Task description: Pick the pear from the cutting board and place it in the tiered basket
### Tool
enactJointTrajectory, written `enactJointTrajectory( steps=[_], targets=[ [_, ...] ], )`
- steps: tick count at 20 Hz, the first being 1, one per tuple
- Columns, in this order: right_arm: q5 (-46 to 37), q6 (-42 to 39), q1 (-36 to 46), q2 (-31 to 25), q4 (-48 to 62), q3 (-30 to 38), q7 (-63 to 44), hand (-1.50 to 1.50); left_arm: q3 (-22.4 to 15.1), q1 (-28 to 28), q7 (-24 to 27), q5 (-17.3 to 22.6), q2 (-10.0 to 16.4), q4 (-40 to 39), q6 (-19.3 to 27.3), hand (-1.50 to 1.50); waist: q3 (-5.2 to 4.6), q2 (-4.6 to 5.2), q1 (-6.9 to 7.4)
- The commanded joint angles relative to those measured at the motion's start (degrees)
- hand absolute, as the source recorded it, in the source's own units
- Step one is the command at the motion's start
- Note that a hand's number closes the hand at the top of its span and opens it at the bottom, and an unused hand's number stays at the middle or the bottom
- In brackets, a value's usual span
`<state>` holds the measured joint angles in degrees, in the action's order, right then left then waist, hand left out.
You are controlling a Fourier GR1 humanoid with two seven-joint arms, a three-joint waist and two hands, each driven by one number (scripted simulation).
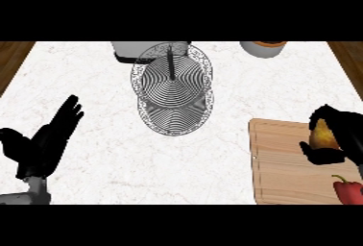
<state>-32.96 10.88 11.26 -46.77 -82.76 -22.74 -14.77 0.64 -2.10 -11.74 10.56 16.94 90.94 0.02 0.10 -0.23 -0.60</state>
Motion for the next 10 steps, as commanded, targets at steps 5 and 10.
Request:
enactJointTrajectory(
  steps=[5,10],
  targets=[
    [14.05,8.09,2.03,5.05,-11.29,11.53,10.7,1.5,-0.08,0.4,-1.89,0.12,-0.27,1.72,0.27,0.0,-0.02,-0.25,-0.08],
    [17.94,1.63,-0.14,4.02,-23.24,13.2,7.13,1.5,-0.75,-1.73,-0.3,-1.13,-2.0,-0.55,0.14,0.0,-0.13,0.07,0.06]
  ],
)
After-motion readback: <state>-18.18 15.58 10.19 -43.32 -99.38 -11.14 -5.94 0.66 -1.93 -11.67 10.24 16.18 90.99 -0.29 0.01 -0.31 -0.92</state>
